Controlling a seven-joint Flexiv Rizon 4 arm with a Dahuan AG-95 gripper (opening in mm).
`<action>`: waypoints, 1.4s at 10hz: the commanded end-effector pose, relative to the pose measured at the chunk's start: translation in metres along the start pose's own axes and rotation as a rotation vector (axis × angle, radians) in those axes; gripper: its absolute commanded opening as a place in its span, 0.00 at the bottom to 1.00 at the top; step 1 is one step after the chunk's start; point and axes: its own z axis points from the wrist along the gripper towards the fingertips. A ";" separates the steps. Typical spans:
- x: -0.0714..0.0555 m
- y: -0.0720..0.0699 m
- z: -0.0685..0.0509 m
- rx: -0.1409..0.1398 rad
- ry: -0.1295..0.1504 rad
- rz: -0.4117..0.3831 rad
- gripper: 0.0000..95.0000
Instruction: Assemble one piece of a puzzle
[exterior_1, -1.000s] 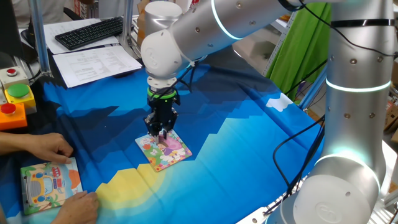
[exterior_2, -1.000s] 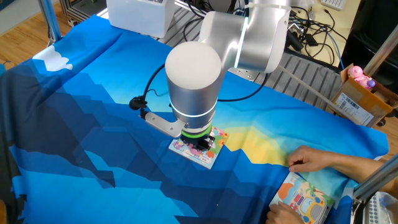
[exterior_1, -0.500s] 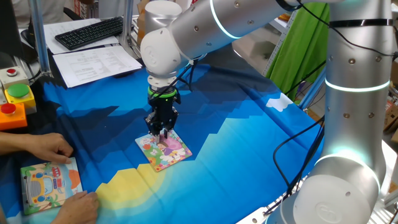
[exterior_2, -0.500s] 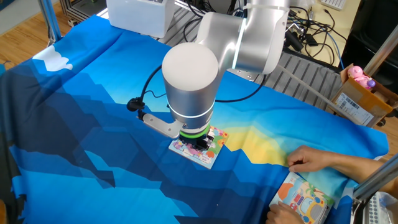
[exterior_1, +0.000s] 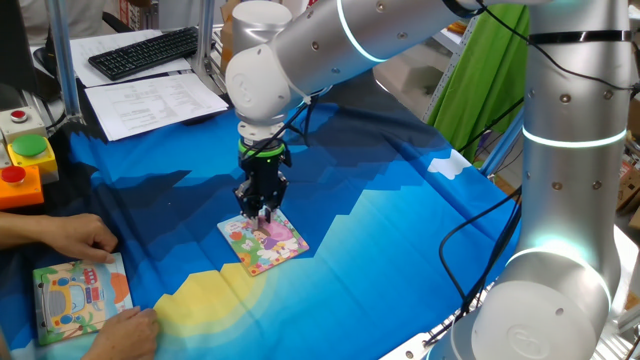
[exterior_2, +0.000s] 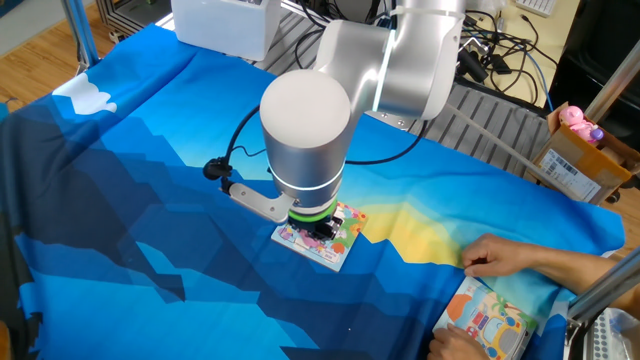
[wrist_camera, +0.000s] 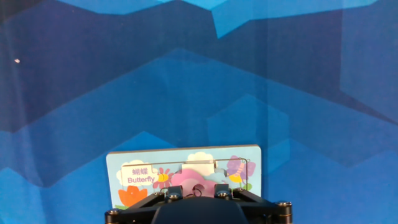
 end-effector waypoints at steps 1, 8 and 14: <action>-0.002 0.000 0.004 0.001 0.001 0.003 0.00; -0.003 -0.002 0.006 0.002 0.007 0.002 0.00; -0.007 0.000 0.011 0.000 0.008 0.004 0.00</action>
